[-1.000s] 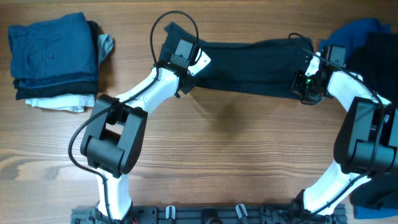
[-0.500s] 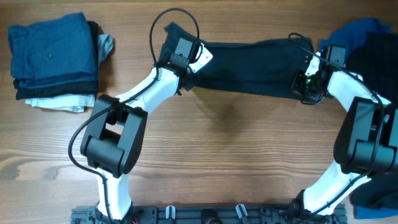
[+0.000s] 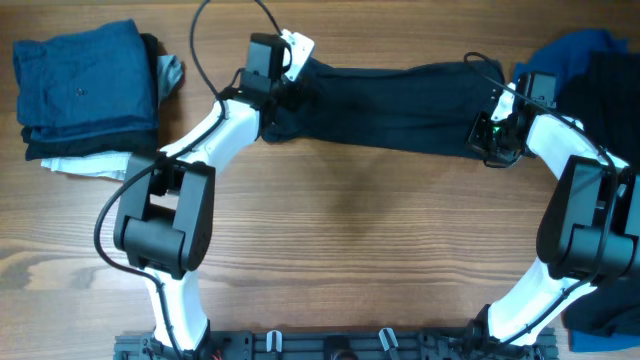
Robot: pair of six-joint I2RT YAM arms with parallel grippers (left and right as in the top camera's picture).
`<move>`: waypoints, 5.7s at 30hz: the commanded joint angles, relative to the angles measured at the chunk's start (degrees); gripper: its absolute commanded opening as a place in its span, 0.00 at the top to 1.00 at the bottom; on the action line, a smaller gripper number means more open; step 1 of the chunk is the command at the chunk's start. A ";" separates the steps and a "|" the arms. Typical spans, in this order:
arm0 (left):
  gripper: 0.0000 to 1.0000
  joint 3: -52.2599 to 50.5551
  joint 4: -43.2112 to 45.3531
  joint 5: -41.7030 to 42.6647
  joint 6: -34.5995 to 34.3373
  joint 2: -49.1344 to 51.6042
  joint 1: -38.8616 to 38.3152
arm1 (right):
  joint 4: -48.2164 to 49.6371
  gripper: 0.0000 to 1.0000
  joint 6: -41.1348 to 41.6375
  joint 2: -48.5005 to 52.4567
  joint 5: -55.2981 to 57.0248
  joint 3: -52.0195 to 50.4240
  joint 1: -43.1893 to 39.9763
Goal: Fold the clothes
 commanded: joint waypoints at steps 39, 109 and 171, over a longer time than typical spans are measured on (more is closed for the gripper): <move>0.49 1.57 -35.58 14.03 -4.72 0.31 8.11 | 0.48 0.94 0.46 0.76 2.25 -0.37 0.11; 0.55 3.08 -33.09 13.84 -21.68 -4.15 11.15 | -21.51 0.96 -14.51 3.80 -4.98 8.66 12.55; 0.56 4.81 -9.86 1.75 -45.81 7.67 3.23 | -4.59 0.79 -4.11 -5.73 13.46 8.57 12.55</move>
